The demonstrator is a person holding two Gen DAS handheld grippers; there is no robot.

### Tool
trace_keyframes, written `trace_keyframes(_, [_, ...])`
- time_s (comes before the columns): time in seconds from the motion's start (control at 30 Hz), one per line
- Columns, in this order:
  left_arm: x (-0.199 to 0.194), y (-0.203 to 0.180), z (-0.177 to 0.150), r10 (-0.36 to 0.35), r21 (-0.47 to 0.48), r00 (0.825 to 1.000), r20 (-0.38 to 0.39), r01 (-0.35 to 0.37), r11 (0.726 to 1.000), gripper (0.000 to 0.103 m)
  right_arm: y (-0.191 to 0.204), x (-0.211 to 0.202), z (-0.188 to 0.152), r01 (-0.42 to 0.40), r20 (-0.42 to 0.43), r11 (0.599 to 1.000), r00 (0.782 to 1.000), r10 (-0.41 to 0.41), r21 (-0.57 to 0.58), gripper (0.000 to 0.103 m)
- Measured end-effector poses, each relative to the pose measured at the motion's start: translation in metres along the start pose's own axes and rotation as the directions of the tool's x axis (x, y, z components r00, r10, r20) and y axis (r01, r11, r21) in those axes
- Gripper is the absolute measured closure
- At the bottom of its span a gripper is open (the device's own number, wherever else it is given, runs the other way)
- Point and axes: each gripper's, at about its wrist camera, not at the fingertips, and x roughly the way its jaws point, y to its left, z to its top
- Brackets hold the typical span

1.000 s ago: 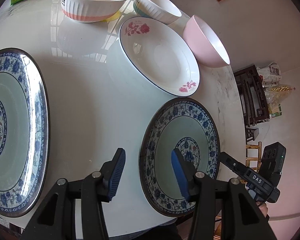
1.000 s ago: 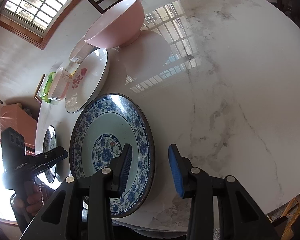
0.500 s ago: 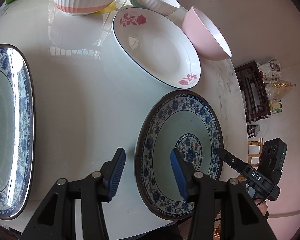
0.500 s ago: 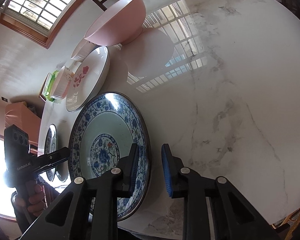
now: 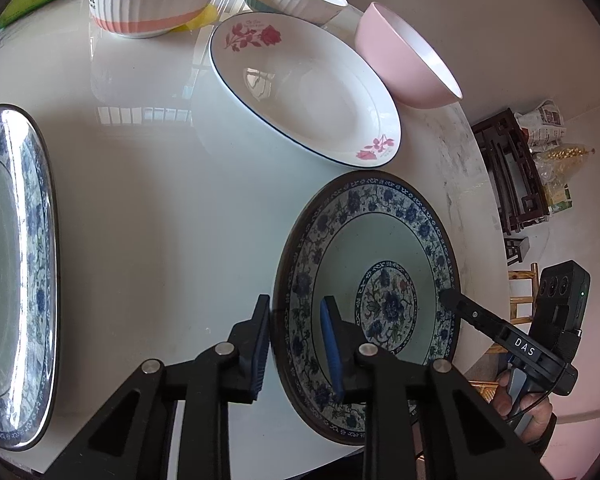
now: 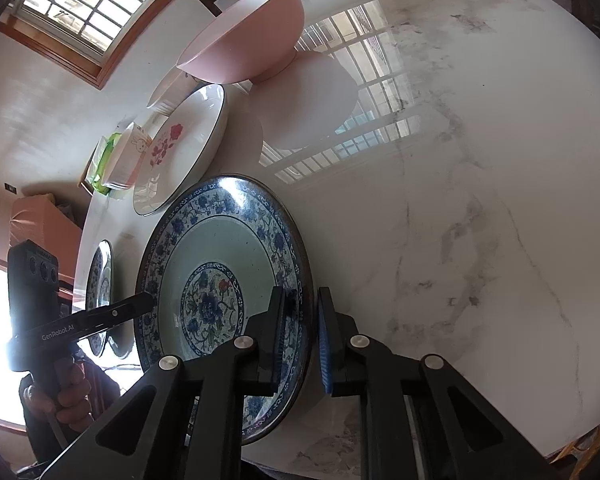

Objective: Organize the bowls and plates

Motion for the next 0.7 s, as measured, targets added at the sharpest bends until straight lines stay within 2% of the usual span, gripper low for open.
trace_keyframes(0.13, [-0.002,0.002,-0.001,0.019,0.016,1.000,0.010,-0.019,1.000,0.088,0.006,0.000,-0.004,0.021,0.011,1.000,1.000,-0.021,-0.011,0.088])
trace_keyframes(0.7, [-0.030,0.026,-0.008,0.057,0.004,0.996,0.067,-0.058,0.998,0.085,0.042,0.004,-0.010,0.024,0.006,0.997,1.000,-0.024,-0.073,0.088])
